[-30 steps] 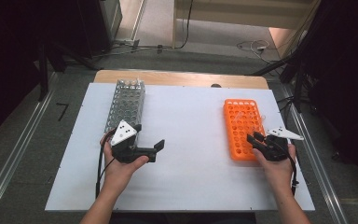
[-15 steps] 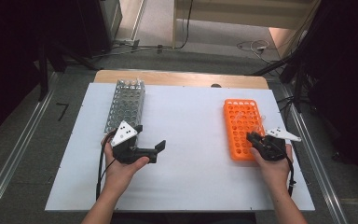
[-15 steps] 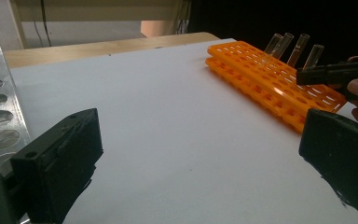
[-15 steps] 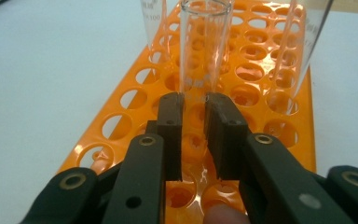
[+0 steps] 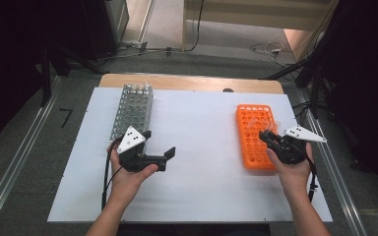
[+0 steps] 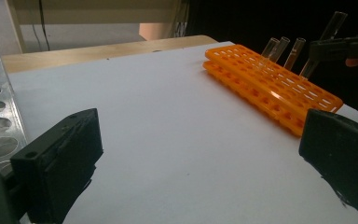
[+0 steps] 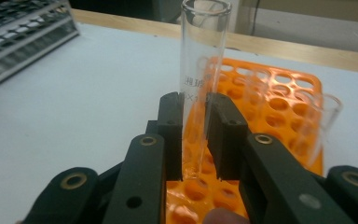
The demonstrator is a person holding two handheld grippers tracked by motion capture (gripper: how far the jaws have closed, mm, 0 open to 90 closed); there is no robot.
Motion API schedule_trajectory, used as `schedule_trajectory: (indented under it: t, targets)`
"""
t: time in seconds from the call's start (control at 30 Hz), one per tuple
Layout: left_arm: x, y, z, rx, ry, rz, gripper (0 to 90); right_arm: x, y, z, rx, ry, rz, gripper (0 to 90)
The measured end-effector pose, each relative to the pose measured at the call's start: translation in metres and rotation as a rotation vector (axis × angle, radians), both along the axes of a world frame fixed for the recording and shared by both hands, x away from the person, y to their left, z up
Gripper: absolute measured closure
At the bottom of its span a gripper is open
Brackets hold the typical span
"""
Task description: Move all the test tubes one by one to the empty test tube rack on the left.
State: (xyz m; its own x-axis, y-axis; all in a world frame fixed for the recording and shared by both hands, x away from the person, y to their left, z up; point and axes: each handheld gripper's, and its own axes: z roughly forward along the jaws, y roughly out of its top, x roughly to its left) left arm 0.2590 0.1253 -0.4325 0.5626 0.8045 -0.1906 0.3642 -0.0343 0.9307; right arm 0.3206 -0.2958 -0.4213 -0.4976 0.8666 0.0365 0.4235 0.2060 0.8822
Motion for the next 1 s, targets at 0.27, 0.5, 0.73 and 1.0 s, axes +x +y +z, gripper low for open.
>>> schedule_trajectory:
  t: [0.27, 0.5, 0.73, 1.0]
  targets:
    - [-0.001, -0.004, 0.004, 0.001, -0.007, -0.019, 0.0, -0.001, 0.031, 0.012, 0.040, 0.001, 0.127, 74.2]
    - [-0.004, -0.011, 0.007, -0.004, -0.014, -0.050, 0.0, -0.012, 0.066, 0.007, 0.064, 0.008, 0.246, 74.2]
    - [-0.007, -0.025, 0.008, -0.003, -0.014, -0.098, 0.0, -0.021, 0.090, -0.006, 0.040, 0.045, 0.324, 74.2]
    - [-0.011, -0.039, 0.010, -0.018, -0.018, -0.162, 4.2, -0.032, 0.113, -0.011, 0.020, 0.052, 0.398, 74.3]
